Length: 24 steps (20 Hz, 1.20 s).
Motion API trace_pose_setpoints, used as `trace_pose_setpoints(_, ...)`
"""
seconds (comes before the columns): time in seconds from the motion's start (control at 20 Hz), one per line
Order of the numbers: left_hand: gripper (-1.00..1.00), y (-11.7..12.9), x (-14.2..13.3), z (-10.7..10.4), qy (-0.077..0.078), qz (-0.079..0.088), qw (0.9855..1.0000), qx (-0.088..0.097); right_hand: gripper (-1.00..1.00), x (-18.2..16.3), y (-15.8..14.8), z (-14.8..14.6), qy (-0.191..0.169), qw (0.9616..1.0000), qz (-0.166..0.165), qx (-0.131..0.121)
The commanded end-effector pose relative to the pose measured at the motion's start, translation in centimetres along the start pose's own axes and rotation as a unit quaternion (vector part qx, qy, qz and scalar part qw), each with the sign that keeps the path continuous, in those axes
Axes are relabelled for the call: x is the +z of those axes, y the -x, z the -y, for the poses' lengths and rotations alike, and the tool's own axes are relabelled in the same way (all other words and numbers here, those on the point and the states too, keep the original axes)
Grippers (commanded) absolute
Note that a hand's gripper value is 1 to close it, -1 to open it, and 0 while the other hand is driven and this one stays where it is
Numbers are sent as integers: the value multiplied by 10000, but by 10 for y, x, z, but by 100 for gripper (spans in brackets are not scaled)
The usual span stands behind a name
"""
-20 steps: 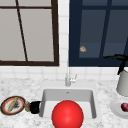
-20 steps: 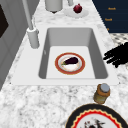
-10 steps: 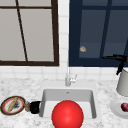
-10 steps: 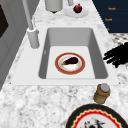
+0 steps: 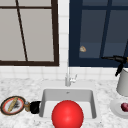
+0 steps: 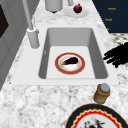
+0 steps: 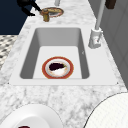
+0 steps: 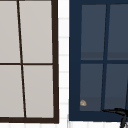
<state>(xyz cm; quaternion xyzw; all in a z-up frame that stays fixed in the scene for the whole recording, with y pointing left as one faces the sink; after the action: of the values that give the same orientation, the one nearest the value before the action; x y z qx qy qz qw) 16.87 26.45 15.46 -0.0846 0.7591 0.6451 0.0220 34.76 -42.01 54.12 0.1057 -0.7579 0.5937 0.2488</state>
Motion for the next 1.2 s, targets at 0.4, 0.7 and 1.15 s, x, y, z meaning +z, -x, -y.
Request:
trace_pose_setpoints(0.4,0,0,0,0,0,0,10000,0,-100,9,-43,-34,369,9945,-794,576)
trace_pose_setpoints(0.7,0,0,0,0,0,0,10000,0,-100,5,-47,-67,263,9927,-971,660)
trace_pose_setpoints(1.15,0,0,0,0,0,0,10000,0,-100,12,-55,-94,203,9811,-1883,390)
